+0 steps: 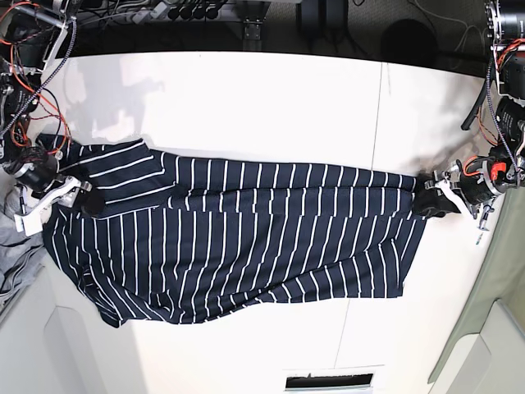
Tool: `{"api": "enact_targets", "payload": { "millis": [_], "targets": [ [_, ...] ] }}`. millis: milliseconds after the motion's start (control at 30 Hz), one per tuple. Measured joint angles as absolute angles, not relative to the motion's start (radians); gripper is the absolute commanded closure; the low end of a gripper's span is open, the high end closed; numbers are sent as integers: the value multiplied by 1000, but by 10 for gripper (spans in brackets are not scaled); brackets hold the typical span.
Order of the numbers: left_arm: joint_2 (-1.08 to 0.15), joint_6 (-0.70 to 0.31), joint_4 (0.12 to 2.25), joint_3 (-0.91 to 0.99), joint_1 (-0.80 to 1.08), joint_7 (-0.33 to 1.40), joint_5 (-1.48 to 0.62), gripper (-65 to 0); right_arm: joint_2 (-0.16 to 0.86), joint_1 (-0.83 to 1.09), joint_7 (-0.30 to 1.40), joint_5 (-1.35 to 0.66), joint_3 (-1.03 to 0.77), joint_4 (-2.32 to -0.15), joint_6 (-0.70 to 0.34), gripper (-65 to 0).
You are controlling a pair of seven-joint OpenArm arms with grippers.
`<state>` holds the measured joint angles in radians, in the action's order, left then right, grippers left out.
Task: Layout the t-shirt on the table in an organized manner, then fold the t-shirt properly
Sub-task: 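Pull the shirt ends apart with both grippers to straighten the folded shirt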
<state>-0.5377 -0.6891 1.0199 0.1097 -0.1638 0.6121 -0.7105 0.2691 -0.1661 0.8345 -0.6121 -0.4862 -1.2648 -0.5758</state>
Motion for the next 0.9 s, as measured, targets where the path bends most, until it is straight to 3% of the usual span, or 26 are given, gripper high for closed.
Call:
{"api": "enact_targets", "payload": {
  "millis": [133, 367, 633, 800, 900],
  "targets": [
    [-548, -689, 1019, 110, -163, 622, -728, -316, 267, -161, 880, -612, -504, -1275, -576, -424],
    [-596, -689, 1037, 113, -152, 780, -925, -316, 274, -109, 876, -601, -702, -1359, -569, -424],
    [-587, -689, 1038, 112, -147, 801, -989, -317, 295, -46, 719, -447, -748, -1293, -501, -424],
    [-585, -689, 1038, 112, -144, 808, -985, -399, 327, -44, 670, -439, -749, -1192, -493, -424],
    [-585, -689, 1038, 112, -145, 807, -964, -406, 326, -47, 654, -442, -744, -1131, -493, -424]
  ]
}}
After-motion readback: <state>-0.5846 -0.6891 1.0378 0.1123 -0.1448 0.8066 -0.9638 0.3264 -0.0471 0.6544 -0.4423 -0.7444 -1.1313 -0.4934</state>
